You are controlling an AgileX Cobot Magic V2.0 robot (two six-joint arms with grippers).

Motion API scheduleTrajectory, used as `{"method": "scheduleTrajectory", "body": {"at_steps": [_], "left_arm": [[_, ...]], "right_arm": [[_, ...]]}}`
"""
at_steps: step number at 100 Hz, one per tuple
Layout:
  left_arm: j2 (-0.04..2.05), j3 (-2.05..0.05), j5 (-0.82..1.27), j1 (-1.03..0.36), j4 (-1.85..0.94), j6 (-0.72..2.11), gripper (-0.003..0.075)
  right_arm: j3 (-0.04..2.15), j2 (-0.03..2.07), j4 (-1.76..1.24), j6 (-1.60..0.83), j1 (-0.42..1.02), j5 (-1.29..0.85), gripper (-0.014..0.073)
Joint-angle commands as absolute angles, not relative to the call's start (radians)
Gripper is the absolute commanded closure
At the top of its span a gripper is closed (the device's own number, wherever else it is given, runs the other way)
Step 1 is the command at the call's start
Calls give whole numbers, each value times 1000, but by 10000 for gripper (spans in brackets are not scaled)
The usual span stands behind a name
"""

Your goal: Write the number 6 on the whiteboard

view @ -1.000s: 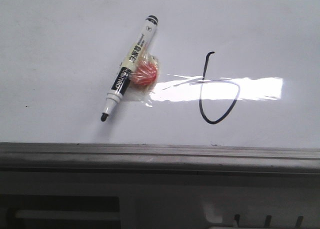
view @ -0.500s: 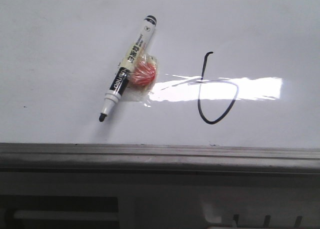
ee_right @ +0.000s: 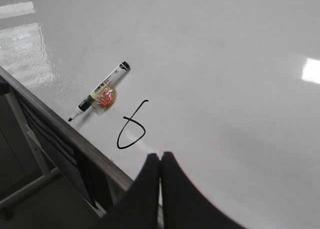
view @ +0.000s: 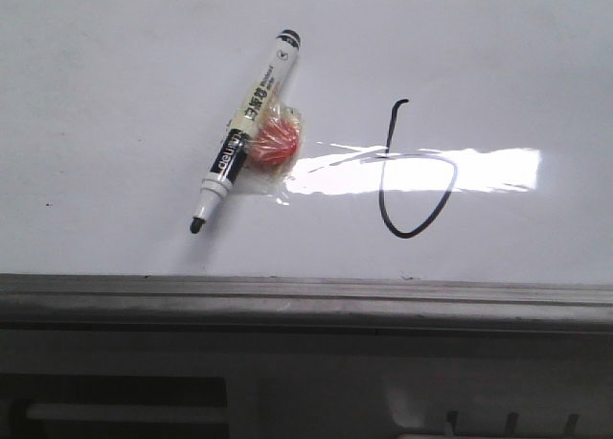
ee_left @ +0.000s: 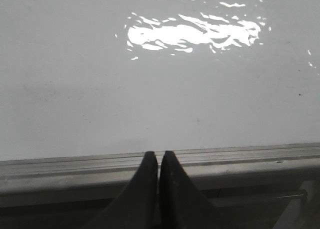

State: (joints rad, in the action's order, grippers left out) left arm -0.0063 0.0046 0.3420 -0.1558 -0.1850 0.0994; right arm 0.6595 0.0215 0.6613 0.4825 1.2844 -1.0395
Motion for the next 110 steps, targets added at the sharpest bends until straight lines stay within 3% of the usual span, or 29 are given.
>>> {"method": "scheduleTrajectory", "body": {"at_steps": [1,13,27,42,80,90,110], "left_arm": [[-35,49,307,-153,-204,89,739],[-35,49,307,-153,-204,89,739],[-35,49,307,-153,-204,89,739],[-35,49,307,-153,-204,89,739],[-35,49,307,-153,-204,89,739],[-35,49,307,-153,-204,89,739],[-35,49,307,-153,-204,89,739]], "right_arm": [[679,48,700,481,1284,-980,636],[622,48,782,481,1259,-1063,636],[498,48,794,481,1130,-821,636],[376,52,749,481,908,-479,636],[22,52,174,273,259,-12,636],[-42,46,175,273,163,-11,636],[-40,-31,175,273,86,-271,636]]}}
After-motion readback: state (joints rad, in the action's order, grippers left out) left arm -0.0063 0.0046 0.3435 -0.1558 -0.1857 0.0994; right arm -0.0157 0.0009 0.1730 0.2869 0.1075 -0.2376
